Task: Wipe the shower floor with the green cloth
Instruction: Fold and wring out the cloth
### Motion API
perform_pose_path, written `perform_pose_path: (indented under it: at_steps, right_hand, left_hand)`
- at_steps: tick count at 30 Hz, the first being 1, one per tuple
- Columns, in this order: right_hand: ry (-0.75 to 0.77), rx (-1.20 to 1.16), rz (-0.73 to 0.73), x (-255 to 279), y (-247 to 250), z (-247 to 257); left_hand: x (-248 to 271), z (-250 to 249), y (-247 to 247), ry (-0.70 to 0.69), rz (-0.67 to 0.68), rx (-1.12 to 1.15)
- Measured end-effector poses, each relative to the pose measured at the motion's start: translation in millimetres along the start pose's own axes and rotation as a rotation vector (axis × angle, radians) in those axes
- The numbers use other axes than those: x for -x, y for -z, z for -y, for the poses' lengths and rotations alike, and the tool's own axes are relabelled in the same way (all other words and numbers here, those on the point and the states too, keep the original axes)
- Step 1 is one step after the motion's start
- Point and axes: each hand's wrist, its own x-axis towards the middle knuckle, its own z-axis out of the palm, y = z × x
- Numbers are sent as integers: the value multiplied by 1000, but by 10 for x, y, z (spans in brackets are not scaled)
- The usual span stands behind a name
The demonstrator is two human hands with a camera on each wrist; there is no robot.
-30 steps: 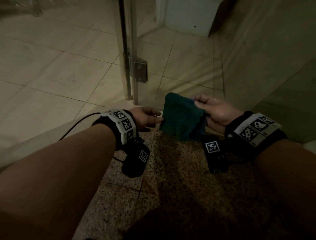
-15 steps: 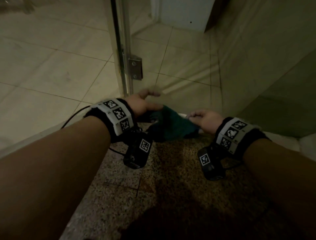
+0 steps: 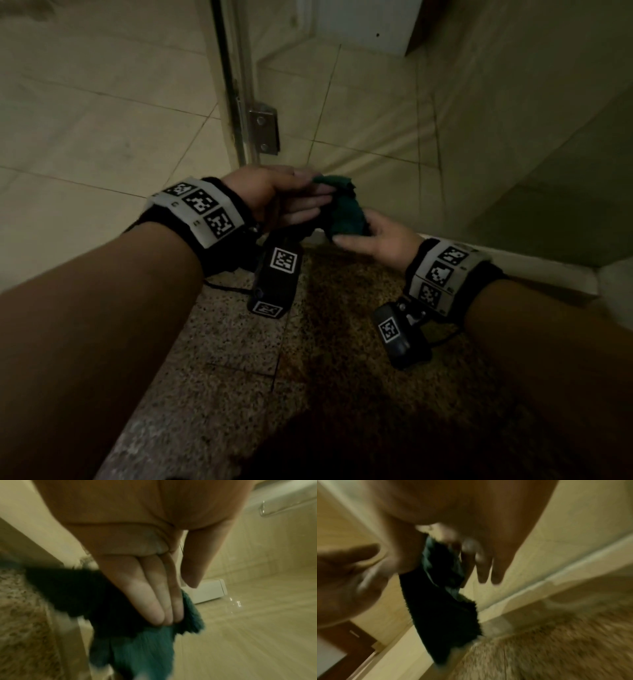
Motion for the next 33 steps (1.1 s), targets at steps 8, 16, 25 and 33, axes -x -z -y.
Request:
perform_pose_path:
  at_steps: [8, 16, 25, 33]
  right_hand:
    - [-130, -795, -67, 25, -61, 313]
    - [-175, -929, -154, 29, -34, 343]
    - [-353, -918, -179, -13, 47, 173]
    - [-267, -345, -105, -42, -69, 32]
  left_hand:
    - [-57, 123, 157, -60, -185, -218]
    - [-121, 311, 259, 121, -32, -230]
    - [-205, 271, 194, -6, -57, -170]
    - [-298, 223, 346, 31, -230, -686]
